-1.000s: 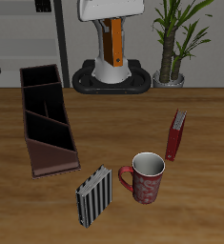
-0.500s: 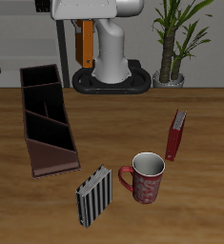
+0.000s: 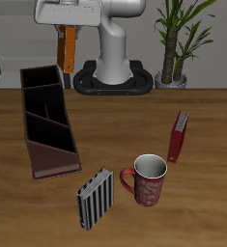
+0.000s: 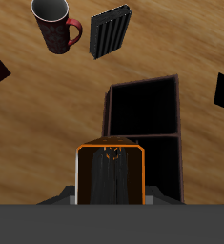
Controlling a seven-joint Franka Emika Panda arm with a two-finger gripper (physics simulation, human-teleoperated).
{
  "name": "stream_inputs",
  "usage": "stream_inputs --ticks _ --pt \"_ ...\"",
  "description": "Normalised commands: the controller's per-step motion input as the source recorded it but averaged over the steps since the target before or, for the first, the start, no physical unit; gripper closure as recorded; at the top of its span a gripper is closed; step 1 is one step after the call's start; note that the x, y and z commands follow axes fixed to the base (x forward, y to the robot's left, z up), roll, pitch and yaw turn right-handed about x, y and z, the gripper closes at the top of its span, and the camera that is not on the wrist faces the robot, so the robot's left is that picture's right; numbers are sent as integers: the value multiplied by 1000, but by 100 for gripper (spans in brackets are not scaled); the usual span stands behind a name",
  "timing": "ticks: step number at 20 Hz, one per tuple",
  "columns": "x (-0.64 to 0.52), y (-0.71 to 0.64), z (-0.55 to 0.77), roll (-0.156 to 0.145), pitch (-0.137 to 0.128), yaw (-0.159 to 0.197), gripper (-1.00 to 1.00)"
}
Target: Place the orange book into the right desk caddy's back compartment
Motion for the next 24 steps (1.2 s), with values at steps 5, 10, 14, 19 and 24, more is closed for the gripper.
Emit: stream_inputs --ticks 5,10,14,19,24 --pt "-4 -374 -7 -84 -21 1 100" --pt "49 -399 -34 -83 -8 -38 100" --pt "93 -96 -163 -40 -1 5 100" --pt "64 79 -118 14 1 -6 100" --pt "113 46 -101 2 -2 0 100"
